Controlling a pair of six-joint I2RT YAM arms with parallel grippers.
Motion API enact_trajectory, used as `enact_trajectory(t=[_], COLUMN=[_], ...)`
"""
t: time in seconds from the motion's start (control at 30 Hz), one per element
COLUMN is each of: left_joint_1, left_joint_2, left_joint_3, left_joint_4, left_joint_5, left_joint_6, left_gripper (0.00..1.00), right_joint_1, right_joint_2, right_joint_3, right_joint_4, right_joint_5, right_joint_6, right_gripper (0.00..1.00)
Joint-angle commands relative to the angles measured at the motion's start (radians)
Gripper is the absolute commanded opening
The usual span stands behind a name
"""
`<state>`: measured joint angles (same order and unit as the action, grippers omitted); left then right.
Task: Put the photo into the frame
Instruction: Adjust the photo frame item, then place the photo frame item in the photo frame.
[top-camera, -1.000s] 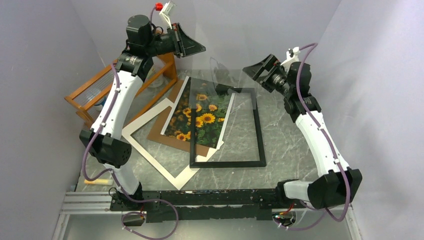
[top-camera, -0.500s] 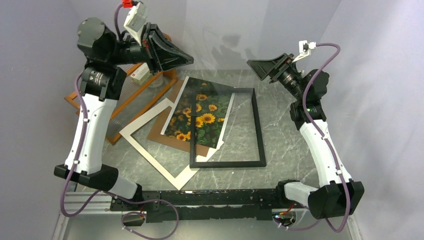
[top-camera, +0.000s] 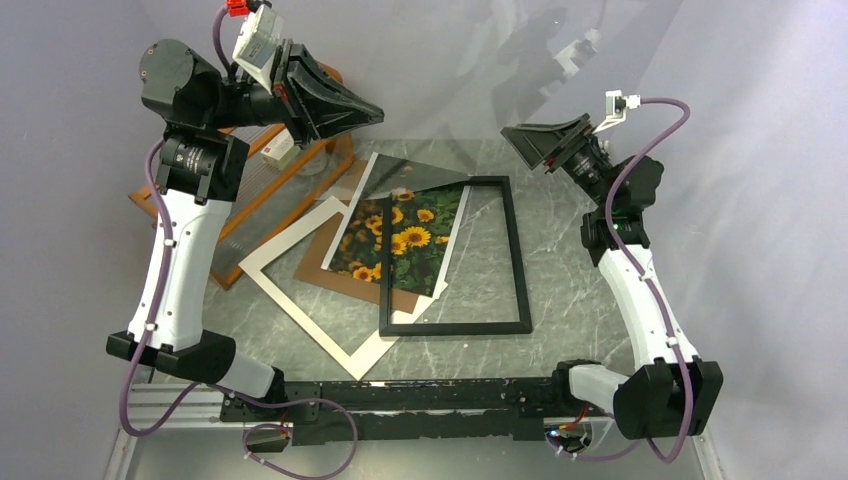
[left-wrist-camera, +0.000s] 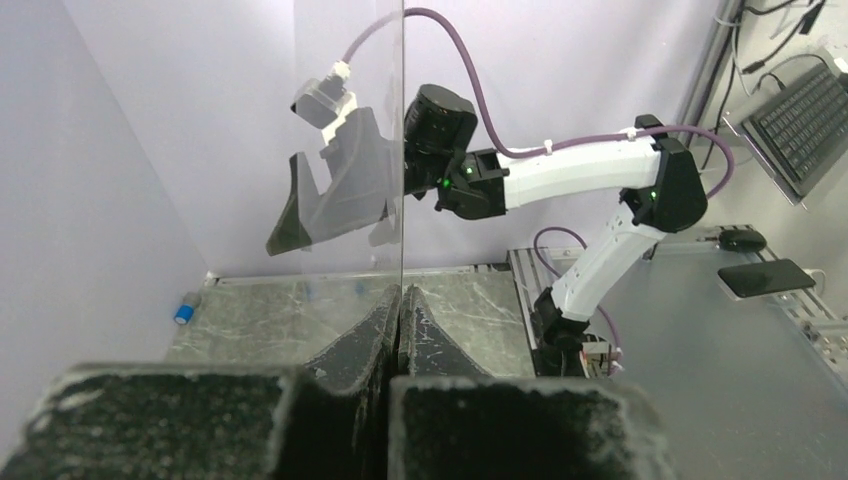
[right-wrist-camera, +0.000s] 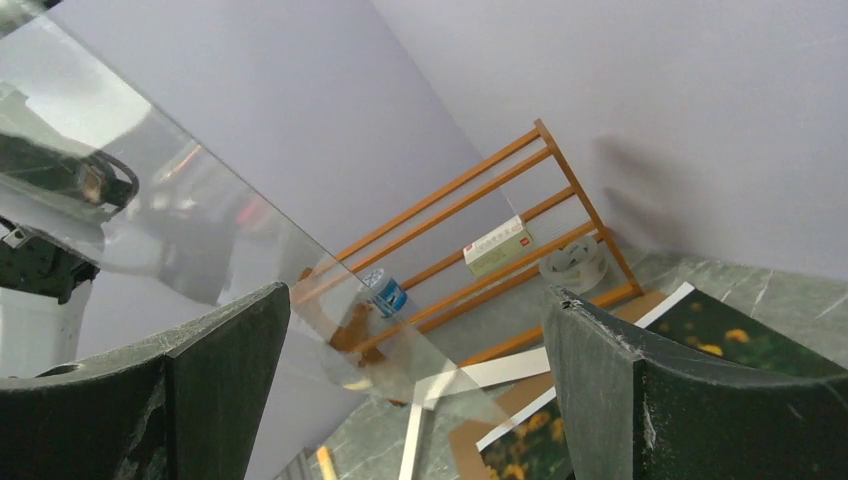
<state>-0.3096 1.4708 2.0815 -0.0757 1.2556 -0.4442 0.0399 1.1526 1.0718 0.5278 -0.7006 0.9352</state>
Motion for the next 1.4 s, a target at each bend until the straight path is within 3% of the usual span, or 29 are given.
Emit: enact_trajectory(t=[0.0, 0.17, 0.37, 0.43, 0.57, 0.7, 0.83, 0.9, 1.0, 1.07, 1.23, 1.37], left_joint_1=[0.003, 0.004, 0.004, 0.005, 0.007, 0.013, 0.022, 0.028, 0.036, 0.041, 0.053, 0.056], left_joint_2=[-0.026, -0.015, -0.024, -0.023, -0.027, -0.041, -0.066, -0.085, -0.117, -0.128, -0.137, -0.138], left_joint_3=[0.000, 0.009, 0.001, 0.006, 0.004, -0.027, -0.086, -0.129, -0.211, -0.244, -0.303, -0.387], left_joint_4=[0.068, 0.124, 0.139, 0.114, 0.034, -0.009, -0.037, -0.031, 0.039, 0.064, 0.137, 0.268], left_joint_5=[-0.064, -0.075, -0.116, -0.141, -0.212, -0.304, -0.388, -0.432, -0.477, -0.509, -0.569, -0.589], left_joint_6=[-0.038, -0.098, -0.129, -0.125, -0.098, -0.088, -0.095, -0.113, -0.168, -0.206, -0.309, -0.444], left_gripper=[0.03, 0.03, 0.02, 0.02, 0.03, 0.03, 0.02, 0.03, 0.03, 0.02, 0.03, 0.03], right_joint_1=[-0.005, -0.005, -0.005, -0.005, -0.006, -0.006, -0.007, -0.010, -0.013, -0.012, -0.013, -0.009], right_joint_2=[-0.031, -0.038, 0.035, 0.052, 0.063, 0.034, 0.001, -0.011, -0.024, -0.009, 0.060, 0.082], right_joint_3=[0.003, 0.028, 0.061, 0.073, 0.084, 0.076, 0.057, 0.038, -0.014, -0.030, -0.051, -0.060], right_joint_4=[0.161, 0.228, 0.502, 0.582, 0.637, 0.524, 0.388, 0.355, 0.398, 0.468, 0.648, 0.647], right_joint_5=[-0.006, -0.056, -0.169, -0.188, -0.206, -0.198, -0.181, -0.166, -0.141, -0.141, -0.160, -0.172], right_joint_6=[0.022, -0.021, 0.150, 0.212, 0.301, 0.283, 0.251, 0.257, 0.299, 0.352, 0.506, 0.517], right_gripper=[0.99, 0.99, 0.99, 0.94, 0.69, 0.36, 0.18, 0.19, 0.38, 0.43, 0.40, 0.42])
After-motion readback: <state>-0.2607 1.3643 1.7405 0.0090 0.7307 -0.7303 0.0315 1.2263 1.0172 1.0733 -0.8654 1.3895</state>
